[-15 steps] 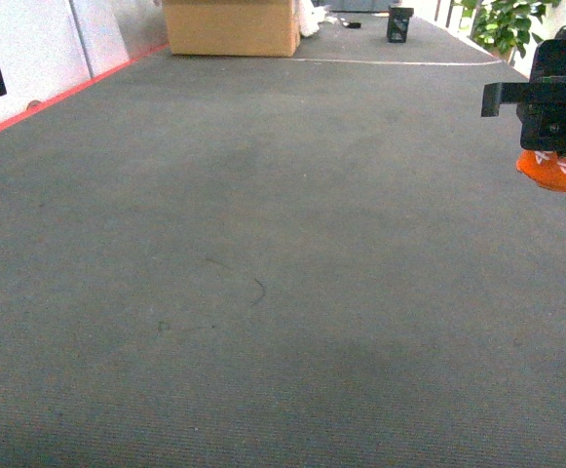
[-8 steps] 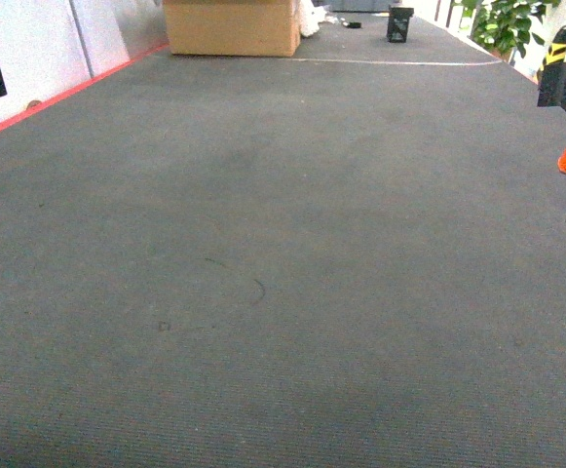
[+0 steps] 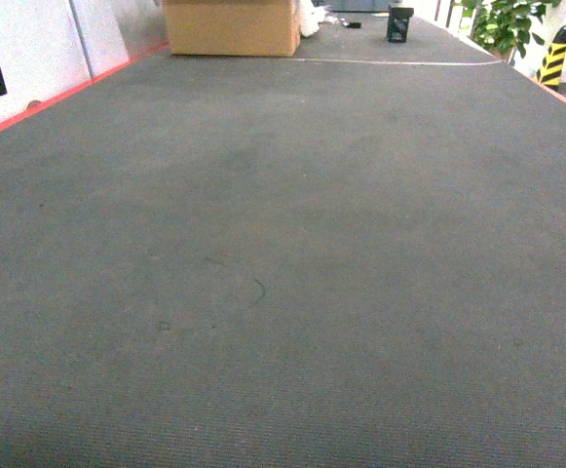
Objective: Sort blue parts and orange caps into right shelf containers
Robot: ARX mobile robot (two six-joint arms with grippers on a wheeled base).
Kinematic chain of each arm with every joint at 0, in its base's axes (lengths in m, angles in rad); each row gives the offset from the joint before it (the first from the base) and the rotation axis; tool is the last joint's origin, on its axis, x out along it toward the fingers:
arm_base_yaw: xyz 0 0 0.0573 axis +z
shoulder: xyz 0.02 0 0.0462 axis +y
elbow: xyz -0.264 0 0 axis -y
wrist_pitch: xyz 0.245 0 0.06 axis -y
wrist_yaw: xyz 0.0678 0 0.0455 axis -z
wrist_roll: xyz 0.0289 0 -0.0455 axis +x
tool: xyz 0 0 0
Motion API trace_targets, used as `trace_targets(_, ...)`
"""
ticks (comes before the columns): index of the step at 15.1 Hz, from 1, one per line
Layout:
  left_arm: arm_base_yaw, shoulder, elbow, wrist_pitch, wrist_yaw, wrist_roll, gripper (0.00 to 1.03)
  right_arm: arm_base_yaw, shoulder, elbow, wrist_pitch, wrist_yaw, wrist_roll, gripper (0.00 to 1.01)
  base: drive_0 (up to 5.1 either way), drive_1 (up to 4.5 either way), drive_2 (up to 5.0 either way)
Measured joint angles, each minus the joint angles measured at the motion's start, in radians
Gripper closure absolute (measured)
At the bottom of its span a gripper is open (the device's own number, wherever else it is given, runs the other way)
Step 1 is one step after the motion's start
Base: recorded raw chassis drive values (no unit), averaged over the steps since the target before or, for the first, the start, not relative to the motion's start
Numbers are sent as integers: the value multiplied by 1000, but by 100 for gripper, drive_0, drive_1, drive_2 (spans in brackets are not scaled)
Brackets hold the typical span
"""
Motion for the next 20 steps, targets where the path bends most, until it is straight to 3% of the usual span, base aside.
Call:
trace_targets(6, 0, 0, 0, 0, 0, 0, 62, 21, -42, -42, 23, 16, 4, 59, 0, 0, 0)
trace_targets(20, 0, 0, 0, 0, 0, 0, 62, 21, -42, -45, 23, 23, 4, 59, 0, 0, 0)
